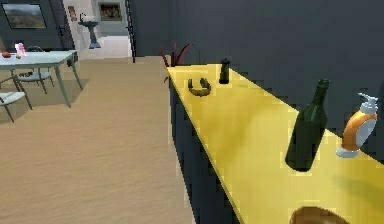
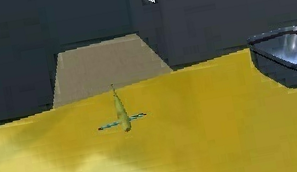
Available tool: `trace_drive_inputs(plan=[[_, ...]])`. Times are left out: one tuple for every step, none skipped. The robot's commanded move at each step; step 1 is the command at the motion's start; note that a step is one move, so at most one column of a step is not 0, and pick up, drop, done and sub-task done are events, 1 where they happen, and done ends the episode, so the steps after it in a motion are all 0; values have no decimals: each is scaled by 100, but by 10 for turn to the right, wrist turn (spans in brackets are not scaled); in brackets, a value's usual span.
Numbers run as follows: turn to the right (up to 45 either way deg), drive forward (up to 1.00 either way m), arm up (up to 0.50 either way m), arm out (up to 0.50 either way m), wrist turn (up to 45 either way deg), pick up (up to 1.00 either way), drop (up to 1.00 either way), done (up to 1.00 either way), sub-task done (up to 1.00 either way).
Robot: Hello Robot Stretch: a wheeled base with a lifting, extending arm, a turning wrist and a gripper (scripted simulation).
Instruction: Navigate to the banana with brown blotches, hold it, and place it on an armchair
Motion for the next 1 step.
trace_drive_inputs(plan=[[0,0,50,0,0,0,0,0,0]])
